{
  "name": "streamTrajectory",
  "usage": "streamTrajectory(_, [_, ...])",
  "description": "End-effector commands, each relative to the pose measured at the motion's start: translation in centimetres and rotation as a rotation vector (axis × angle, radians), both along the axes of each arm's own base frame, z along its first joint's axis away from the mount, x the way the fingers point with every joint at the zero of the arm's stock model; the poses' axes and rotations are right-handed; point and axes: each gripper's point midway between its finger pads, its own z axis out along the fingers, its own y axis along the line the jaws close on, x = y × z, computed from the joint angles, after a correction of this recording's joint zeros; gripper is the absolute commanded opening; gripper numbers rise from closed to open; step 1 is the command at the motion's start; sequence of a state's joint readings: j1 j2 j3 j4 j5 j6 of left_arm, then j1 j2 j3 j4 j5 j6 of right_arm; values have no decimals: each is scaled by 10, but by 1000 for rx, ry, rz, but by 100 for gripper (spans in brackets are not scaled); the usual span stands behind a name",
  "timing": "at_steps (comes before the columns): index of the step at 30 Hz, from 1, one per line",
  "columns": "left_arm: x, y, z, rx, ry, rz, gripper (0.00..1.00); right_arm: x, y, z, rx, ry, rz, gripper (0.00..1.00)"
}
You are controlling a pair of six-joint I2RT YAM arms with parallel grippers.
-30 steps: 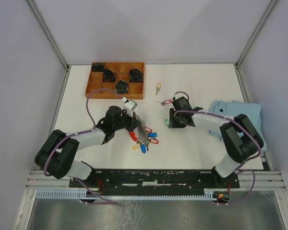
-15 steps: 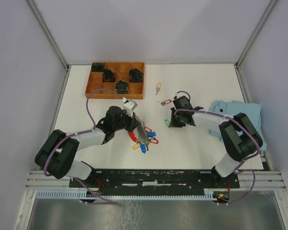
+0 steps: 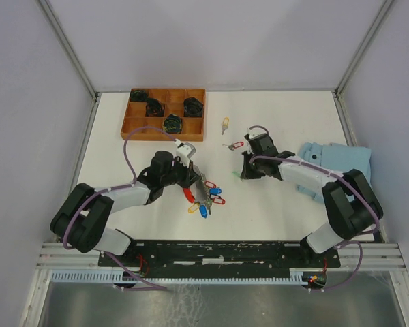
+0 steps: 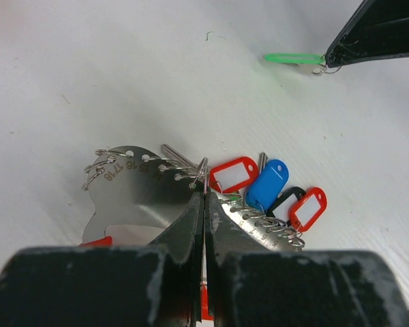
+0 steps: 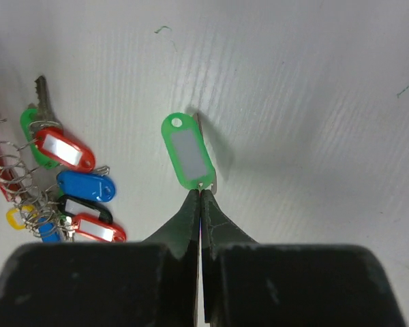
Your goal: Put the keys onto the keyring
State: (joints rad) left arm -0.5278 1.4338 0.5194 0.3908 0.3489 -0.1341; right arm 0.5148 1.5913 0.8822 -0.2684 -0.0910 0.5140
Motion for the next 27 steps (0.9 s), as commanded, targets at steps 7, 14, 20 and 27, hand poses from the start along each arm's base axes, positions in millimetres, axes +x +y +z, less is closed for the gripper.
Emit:
streamTrajectory(7, [3, -24, 37, -83, -107, -140, 3, -10, 0, 58, -31, -250, 235, 1])
streamTrajectory(14, [-6, -38, 46, -98, -137, -215, 3, -18, -16, 45, -133, -208, 214, 1])
streamTrajectory(20, [-10, -39, 42, -63, -155, -235, 3, -10, -5, 31, -118, -199, 243, 1])
streamTrajectory(27, [-10, -38, 38, -58, -154, -231, 3, 17, 22, 31, -8, -310, 208, 1])
